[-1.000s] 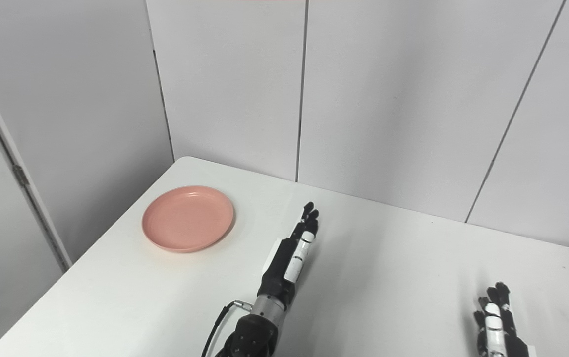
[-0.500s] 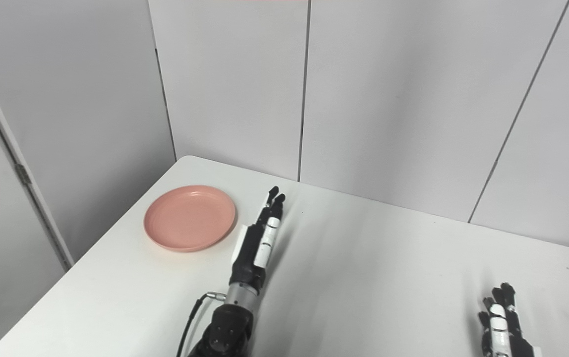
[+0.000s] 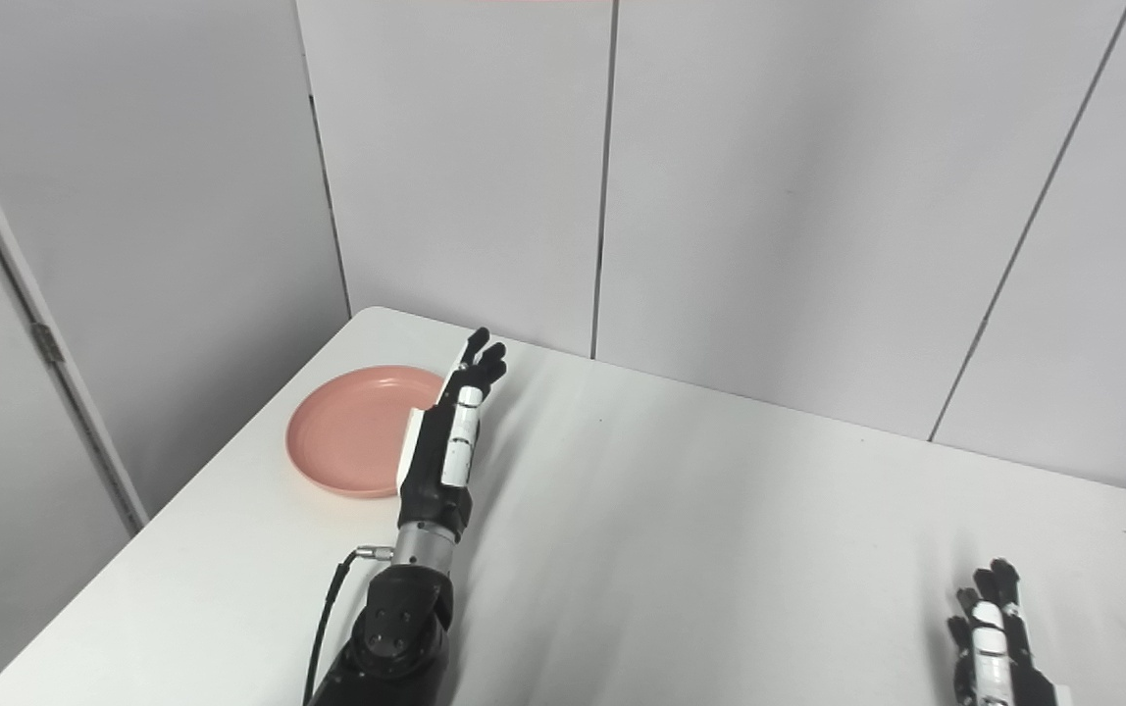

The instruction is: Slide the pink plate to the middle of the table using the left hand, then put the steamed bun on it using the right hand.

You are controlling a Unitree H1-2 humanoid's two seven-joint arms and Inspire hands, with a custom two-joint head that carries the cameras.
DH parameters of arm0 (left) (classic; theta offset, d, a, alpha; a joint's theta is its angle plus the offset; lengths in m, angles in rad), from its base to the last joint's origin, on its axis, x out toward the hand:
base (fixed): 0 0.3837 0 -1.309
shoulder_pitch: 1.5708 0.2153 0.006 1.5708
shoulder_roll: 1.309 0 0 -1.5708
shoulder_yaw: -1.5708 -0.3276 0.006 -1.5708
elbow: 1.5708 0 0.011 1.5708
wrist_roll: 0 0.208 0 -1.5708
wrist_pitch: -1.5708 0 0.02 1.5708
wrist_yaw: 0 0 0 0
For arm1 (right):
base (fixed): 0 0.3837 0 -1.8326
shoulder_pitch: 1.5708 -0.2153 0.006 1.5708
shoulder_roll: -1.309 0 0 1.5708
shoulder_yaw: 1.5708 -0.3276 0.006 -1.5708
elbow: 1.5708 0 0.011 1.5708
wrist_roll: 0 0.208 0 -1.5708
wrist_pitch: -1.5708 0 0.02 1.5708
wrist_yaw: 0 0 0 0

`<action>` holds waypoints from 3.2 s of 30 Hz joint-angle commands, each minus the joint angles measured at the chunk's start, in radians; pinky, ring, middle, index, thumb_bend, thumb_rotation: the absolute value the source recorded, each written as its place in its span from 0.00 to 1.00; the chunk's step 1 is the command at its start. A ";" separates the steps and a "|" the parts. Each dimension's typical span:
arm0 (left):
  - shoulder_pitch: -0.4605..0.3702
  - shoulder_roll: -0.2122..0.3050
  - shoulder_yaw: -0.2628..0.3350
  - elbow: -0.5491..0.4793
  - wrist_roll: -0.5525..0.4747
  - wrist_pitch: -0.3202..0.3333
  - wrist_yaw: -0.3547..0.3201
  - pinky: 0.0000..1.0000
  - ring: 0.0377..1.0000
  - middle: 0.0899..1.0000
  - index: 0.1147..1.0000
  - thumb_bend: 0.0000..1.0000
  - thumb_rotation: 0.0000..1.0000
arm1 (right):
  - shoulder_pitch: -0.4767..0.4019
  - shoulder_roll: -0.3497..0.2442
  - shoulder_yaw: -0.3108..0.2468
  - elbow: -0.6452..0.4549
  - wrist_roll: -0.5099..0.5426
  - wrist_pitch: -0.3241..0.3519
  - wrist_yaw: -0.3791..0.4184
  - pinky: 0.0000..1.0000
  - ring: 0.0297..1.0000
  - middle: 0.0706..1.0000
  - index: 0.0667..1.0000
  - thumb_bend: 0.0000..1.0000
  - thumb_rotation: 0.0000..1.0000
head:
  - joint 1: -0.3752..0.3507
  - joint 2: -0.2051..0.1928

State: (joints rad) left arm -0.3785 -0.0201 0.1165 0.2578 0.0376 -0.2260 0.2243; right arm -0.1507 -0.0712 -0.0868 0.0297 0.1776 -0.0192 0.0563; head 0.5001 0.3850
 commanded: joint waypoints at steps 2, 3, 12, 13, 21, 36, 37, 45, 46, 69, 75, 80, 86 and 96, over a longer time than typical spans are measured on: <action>-0.048 0.017 0.018 -0.044 -0.019 0.000 0.001 1.00 0.92 0.90 0.89 0.73 1.00 | -0.002 0.003 -0.005 0.013 0.003 -0.060 0.009 1.00 1.00 1.00 1.00 0.35 0.86 | 0.000 0.000; -0.050 0.019 0.023 -0.047 -0.027 0.001 -0.002 1.00 0.92 0.90 0.89 0.73 1.00 | -0.002 0.003 -0.006 0.014 0.004 -0.060 0.009 1.00 1.00 1.00 1.00 0.35 0.85 | 0.000 0.000; -0.058 0.044 0.057 -0.070 -0.034 0.028 0.010 1.00 0.91 0.89 0.89 0.74 1.00 | -0.001 0.002 -0.004 0.013 0.001 -0.053 0.008 1.00 1.00 1.00 1.00 0.34 0.85 | -0.002 0.000; -0.059 0.046 0.062 -0.072 -0.038 0.031 0.010 1.00 0.91 0.89 0.89 0.74 1.00 | -0.001 0.003 -0.005 0.011 0.001 -0.050 0.006 1.00 1.00 1.00 1.00 0.34 0.85 | -0.002 0.000; -0.065 0.060 0.102 -0.080 -0.106 0.048 -0.002 1.00 0.93 0.90 0.90 0.72 1.00 | -0.001 0.004 -0.005 0.011 0.006 -0.048 0.009 1.00 1.00 1.00 1.00 0.34 0.85 | -0.002 0.000; -0.078 0.114 0.160 -0.065 -0.147 0.084 0.007 1.00 0.93 0.89 0.90 0.74 1.00 | -0.004 0.000 -0.002 0.016 -0.002 -0.045 0.011 1.00 1.00 1.00 1.00 0.36 0.87 | -0.005 0.000; -0.079 0.116 0.165 -0.065 -0.149 0.088 0.011 1.00 0.92 0.89 0.90 0.74 1.00 | -0.004 -0.001 -0.002 0.014 -0.002 -0.043 0.012 1.00 1.00 1.00 1.00 0.37 0.87 | -0.005 0.000; -0.090 0.140 0.200 -0.041 -0.162 0.065 0.017 1.00 0.92 0.88 0.88 0.74 1.00 | -0.003 -0.002 -0.002 0.015 -0.007 -0.046 0.010 1.00 1.00 1.00 1.00 0.38 0.86 | -0.004 0.003; -0.091 0.143 0.202 -0.037 -0.161 0.062 0.019 1.00 0.92 0.88 0.88 0.73 1.00 | -0.004 -0.002 -0.002 0.015 -0.006 -0.045 0.010 1.00 1.00 1.00 1.00 0.38 0.86 | -0.004 0.003; -0.113 0.230 0.274 0.101 -0.164 -0.002 0.072 1.00 0.88 0.86 0.87 0.73 1.00 | -0.003 -0.002 -0.004 0.014 0.006 -0.057 0.017 1.00 1.00 1.00 1.00 0.35 0.83 | 0.001 0.007; -0.116 0.247 0.289 0.123 -0.180 0.003 0.074 1.00 0.90 0.87 0.89 0.73 1.00 | -0.004 -0.002 -0.006 0.021 0.008 -0.061 0.017 1.00 1.00 1.00 1.00 0.37 0.84 | 0.002 0.009; -0.125 0.263 0.301 0.170 -0.185 -0.028 0.086 1.00 0.90 0.89 0.89 0.74 1.00 | -0.002 -0.003 -0.005 0.015 0.017 -0.056 0.023 1.00 1.00 1.00 1.00 0.35 0.84 | 0.002 0.009; -0.135 0.265 0.311 0.205 -0.192 -0.034 0.103 1.00 0.90 0.87 0.88 0.70 1.00 | -0.003 -0.002 -0.006 0.020 0.011 -0.059 0.017 1.00 1.00 1.00 1.00 0.37 0.84 | 0.002 0.010; -0.131 0.277 0.286 0.239 -0.193 0.058 0.101 1.00 0.94 0.89 0.91 0.69 1.00 | -0.002 -0.001 -0.005 0.012 0.004 -0.057 0.013 1.00 1.00 1.00 1.00 0.36 0.84 | 0.001 0.014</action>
State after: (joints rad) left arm -0.4726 0.2280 0.4065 0.5082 -0.1660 -0.1718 0.3258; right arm -0.1553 -0.0741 -0.0885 0.0368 0.1844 -0.0304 0.0650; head 0.5016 0.3973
